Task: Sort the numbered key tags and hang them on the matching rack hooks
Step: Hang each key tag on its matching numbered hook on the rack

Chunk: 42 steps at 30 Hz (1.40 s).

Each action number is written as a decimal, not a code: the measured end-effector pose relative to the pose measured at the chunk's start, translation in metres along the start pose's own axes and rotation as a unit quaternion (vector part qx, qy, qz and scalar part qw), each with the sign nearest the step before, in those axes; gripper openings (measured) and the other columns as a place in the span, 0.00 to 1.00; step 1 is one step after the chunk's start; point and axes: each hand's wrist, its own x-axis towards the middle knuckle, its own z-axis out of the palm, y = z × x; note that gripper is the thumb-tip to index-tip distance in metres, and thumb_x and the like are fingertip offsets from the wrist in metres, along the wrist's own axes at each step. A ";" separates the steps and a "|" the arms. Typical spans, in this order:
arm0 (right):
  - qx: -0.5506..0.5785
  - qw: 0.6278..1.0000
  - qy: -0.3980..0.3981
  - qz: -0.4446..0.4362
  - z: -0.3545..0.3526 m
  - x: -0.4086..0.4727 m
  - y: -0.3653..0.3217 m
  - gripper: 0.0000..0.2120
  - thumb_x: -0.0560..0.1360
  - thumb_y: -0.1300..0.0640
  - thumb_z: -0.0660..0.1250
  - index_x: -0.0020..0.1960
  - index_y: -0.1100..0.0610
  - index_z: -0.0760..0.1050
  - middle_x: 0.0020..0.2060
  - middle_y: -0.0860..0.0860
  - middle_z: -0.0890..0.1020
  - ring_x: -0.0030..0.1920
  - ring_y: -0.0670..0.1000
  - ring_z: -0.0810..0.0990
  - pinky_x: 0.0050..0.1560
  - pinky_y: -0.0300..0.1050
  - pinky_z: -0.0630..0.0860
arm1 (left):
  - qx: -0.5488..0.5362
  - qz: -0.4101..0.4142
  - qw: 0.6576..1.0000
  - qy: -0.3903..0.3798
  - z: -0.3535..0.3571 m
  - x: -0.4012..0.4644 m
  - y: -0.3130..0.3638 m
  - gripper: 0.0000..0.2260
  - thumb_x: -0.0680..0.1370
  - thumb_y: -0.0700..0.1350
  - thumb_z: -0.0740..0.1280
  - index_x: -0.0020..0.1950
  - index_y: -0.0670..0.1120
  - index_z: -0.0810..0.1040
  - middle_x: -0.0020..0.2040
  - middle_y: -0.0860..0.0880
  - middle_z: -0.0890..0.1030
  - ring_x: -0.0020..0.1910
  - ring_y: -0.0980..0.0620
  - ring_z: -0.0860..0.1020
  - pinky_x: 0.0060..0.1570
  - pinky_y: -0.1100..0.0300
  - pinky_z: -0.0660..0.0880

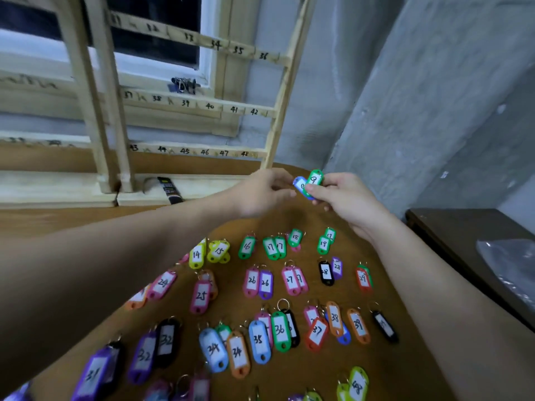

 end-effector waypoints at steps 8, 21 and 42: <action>0.062 0.996 -0.035 -0.061 0.043 -0.032 -0.087 0.02 0.78 0.60 0.72 0.47 0.56 0.83 0.35 0.52 0.83 0.33 0.46 0.77 0.32 0.37 0.69 | 0.019 0.022 0.997 0.077 -0.090 -0.078 0.033 0.09 0.83 0.41 0.64 0.50 0.38 0.82 0.40 0.47 0.85 0.31 0.60 0.77 0.33 0.72 0.69; 0.149 0.970 -0.177 -0.072 0.194 -0.057 -0.213 0.06 0.83 0.64 0.63 0.55 0.65 0.77 0.40 0.56 0.87 0.35 0.49 0.85 0.37 0.42 0.77 | 0.078 -0.039 0.958 0.274 -0.258 -0.236 -0.004 0.08 0.78 0.42 0.73 0.42 0.38 0.84 0.36 0.46 0.85 0.32 0.57 0.80 0.35 0.65 0.74; 0.137 0.963 -0.190 -0.134 0.279 -0.040 -0.297 0.18 0.87 0.51 0.51 0.49 0.60 0.72 0.28 0.48 0.64 0.26 0.50 0.68 0.30 0.43 0.68 | 0.274 -0.074 0.864 0.415 -0.373 -0.217 0.005 0.12 0.84 0.44 0.61 0.47 0.46 0.83 0.36 0.53 0.83 0.23 0.61 0.75 0.23 0.66 0.67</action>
